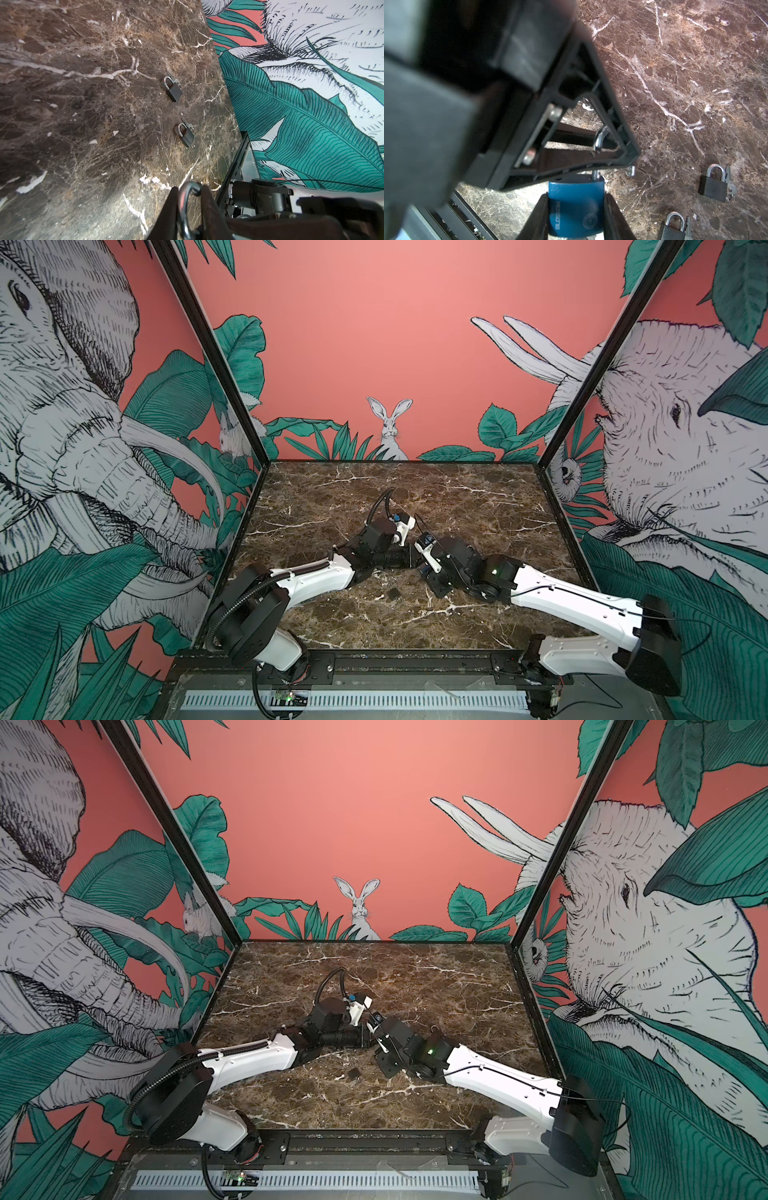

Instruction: Lock with the key

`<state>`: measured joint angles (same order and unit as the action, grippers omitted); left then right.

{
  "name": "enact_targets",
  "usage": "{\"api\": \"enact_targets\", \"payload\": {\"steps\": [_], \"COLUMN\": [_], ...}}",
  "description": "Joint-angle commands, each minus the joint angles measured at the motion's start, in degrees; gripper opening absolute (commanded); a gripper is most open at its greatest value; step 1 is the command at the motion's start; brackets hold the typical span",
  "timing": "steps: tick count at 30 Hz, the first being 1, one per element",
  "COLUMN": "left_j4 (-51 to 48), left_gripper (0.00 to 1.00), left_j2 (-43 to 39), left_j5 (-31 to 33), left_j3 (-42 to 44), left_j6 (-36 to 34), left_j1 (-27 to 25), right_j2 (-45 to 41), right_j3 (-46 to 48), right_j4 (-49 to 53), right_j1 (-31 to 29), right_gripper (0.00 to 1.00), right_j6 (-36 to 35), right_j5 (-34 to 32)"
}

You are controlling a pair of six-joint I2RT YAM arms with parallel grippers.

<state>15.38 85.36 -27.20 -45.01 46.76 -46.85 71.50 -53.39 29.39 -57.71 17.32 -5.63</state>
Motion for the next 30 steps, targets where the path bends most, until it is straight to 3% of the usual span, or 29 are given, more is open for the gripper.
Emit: {"api": "enact_targets", "payload": {"steps": [1, 10, 16, 17, 20, 24, 30], "left_j4": [2.35, 2.28, 2.37, 2.68, 3.99, 6.27, 6.96], "left_gripper": [0.19, 0.0, 0.0, 0.0, 0.0, 0.0, 0.0], "left_j2": [0.06, 0.48, 0.62, 0.52, -0.15, -1.39, -3.87], "left_j5": [-0.57, 0.02, 0.17, 0.3, 1.11, 3.27, 7.94], "left_j3": [-1.61, -1.3, -1.06, -0.88, -0.02, 1.6, 2.74], "left_j6": [0.32, 0.52, 0.71, 0.86, 1.83, 4.23, 6.66], "left_j1": [-0.35, -0.43, -0.35, -0.35, -0.35, -0.39, -0.37], "right_j2": [0.35, 0.23, -0.32, -0.43, -0.79, -2.39, -8.87], "right_j3": [-1.19, -1.35, -0.77, -0.63, 0.0, 1.72, 5.95], "right_j4": [-1.39, -1.34, -2.37, -2.64, -3.54, -4.9, -5.48], "right_j1": [-0.66, -0.84, -0.84, -0.84, -0.9, -0.82, -0.69], "right_gripper": [0.09, 0.07, 0.07, 0.09, 0.3, 0.48, 0.53], "right_j6": [-0.85, -0.97, -0.26, -0.02, 0.63, 1.99, 4.98], "right_j5": [-0.63, -0.44, -0.21, -0.28, -0.53, -0.88, -2.01]}}
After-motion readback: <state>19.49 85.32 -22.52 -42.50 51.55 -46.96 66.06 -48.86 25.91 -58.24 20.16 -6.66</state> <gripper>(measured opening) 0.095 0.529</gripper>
